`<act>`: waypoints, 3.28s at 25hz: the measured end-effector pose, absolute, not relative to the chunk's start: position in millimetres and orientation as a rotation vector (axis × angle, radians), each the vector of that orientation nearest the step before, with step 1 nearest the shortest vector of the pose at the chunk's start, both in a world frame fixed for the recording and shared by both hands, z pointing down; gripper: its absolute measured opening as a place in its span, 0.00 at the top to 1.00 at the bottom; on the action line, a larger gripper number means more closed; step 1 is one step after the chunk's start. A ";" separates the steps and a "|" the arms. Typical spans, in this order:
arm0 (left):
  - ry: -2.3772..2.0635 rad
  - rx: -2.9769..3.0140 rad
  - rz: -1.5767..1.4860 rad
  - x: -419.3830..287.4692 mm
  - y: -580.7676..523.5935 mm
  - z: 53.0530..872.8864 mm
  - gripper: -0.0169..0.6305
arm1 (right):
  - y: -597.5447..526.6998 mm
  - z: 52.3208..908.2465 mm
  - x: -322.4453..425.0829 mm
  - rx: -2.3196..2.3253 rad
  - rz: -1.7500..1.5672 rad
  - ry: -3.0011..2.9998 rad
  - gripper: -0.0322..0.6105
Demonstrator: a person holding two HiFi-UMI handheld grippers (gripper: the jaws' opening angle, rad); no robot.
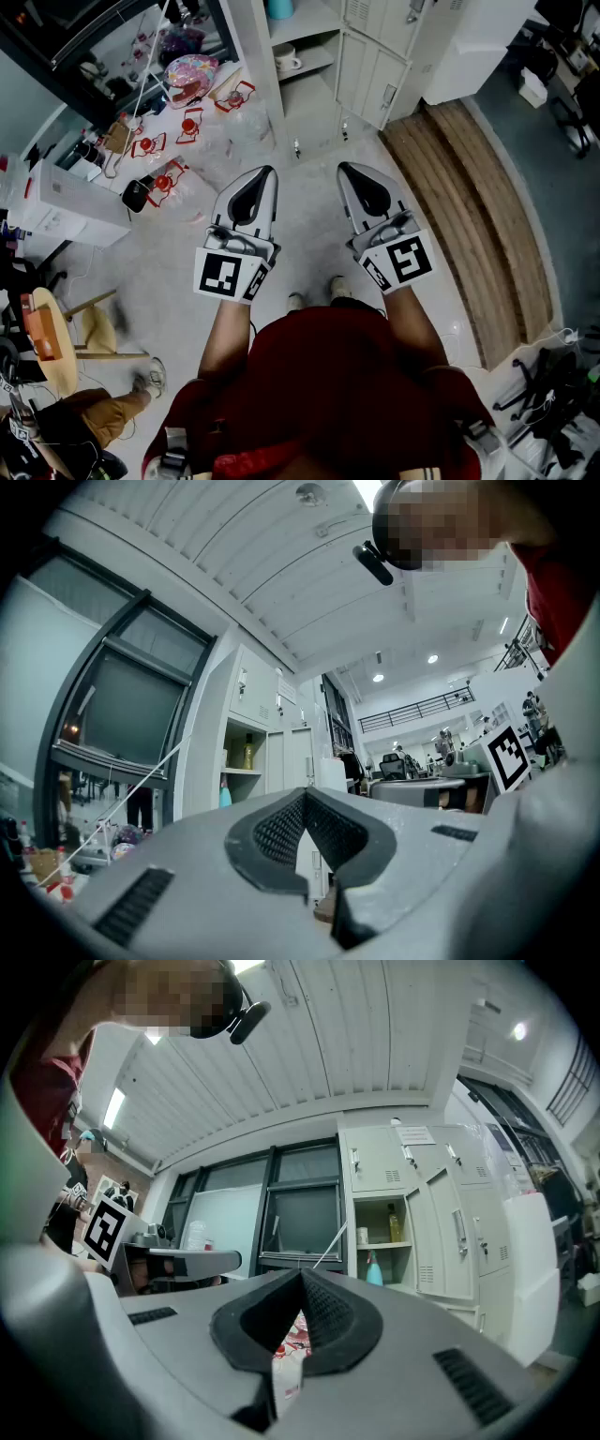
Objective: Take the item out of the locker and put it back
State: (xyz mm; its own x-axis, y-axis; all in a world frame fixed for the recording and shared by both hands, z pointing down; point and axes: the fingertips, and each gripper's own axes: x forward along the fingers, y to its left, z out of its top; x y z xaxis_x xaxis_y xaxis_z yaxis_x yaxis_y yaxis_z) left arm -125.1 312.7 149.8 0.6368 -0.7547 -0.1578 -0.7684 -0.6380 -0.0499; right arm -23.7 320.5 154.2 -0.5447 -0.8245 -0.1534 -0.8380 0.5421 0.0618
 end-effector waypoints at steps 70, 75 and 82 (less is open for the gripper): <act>1.393 -2.702 0.133 -87.5 23.4 172.6 0.96 | 18.4 174.3 7.6 -1.427 0.101 2.771 0.59; 1.362 -2.724 0.149 -108.0 -21.1 174.0 0.96 | -24.5 172.8 -14.3 -1.464 0.105 2.755 0.59; 1.289 -2.754 0.153 -125.4 -59.5 175.0 0.96 | -70.6 171.2 -37.6 -1.511 0.114 2.729 0.59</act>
State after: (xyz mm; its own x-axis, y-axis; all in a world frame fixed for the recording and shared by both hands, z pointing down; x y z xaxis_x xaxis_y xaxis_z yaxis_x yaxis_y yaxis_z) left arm -125.4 -59.5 175.0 0.6370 -0.7595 -0.1321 -0.7692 -0.6374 -0.0452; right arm -37.6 -70.6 171.2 -0.5311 -0.8457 -0.0524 -0.8471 0.5286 0.0542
